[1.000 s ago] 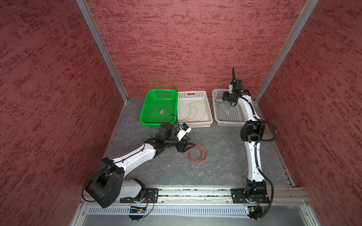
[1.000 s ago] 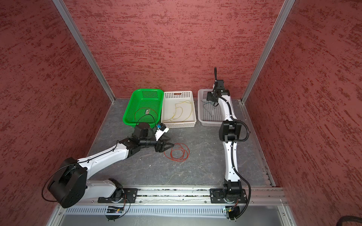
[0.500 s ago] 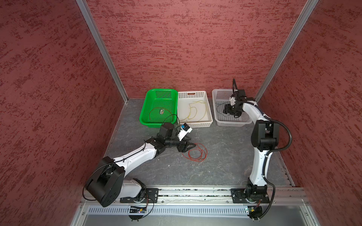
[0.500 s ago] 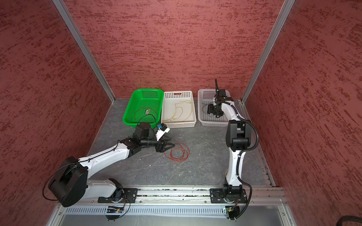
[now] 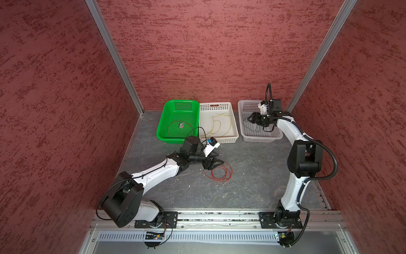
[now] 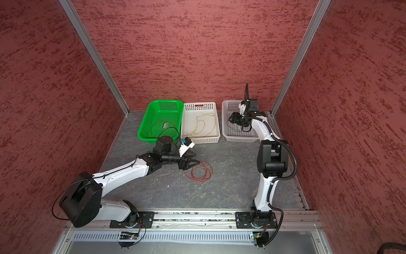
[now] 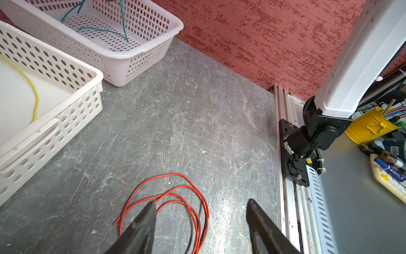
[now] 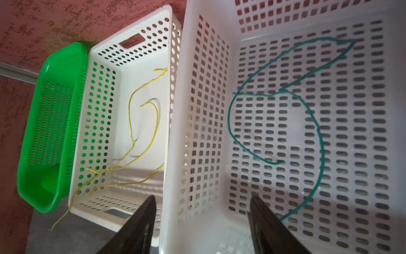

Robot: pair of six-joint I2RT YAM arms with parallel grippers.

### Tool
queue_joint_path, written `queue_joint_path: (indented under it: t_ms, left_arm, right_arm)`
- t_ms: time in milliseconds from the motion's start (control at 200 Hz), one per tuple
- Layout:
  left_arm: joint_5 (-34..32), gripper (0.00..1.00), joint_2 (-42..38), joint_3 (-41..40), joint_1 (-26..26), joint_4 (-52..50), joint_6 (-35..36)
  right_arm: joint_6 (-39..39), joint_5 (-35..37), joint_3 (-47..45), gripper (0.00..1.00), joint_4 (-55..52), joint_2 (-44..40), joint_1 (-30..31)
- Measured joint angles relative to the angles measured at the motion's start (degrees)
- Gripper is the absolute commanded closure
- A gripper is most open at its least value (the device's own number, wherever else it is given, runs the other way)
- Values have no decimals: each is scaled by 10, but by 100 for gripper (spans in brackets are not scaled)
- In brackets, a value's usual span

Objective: Untangle and sort cables by color
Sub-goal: Press the cable into the container, then place the cable into the container.

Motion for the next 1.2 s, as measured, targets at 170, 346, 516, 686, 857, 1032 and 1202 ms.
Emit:
queue_joint_path:
  t_ms: [170, 346, 516, 686, 857, 1032, 1202]
  left_arm:
    - [7, 35, 45, 36, -8, 20, -2]
    - [13, 35, 154, 134, -22, 66, -12]
    - [19, 35, 281, 274, -36, 91, -19]
    - [12, 34, 388, 416, -46, 99, -24]
    - [5, 34, 466, 536, -57, 98, -39]
    - [-3, 35, 543, 655, -73, 97, -60]
    - [-9, 42, 614, 744, -83, 90, -89]
  right_arm:
    - [31, -35, -42, 31, 35, -40, -13]
    - [48, -37, -43, 30, 61, -60, -16]
    - [51, -25, -21, 31, 47, -59, -15]
    - [50, -2, 20, 31, 47, -60, -13]
    - [51, 12, 8, 31, 47, -62, -13]
    - [54, 15, -18, 32, 54, -63, -12]
    - [58, 15, -37, 32, 65, -64, -10]
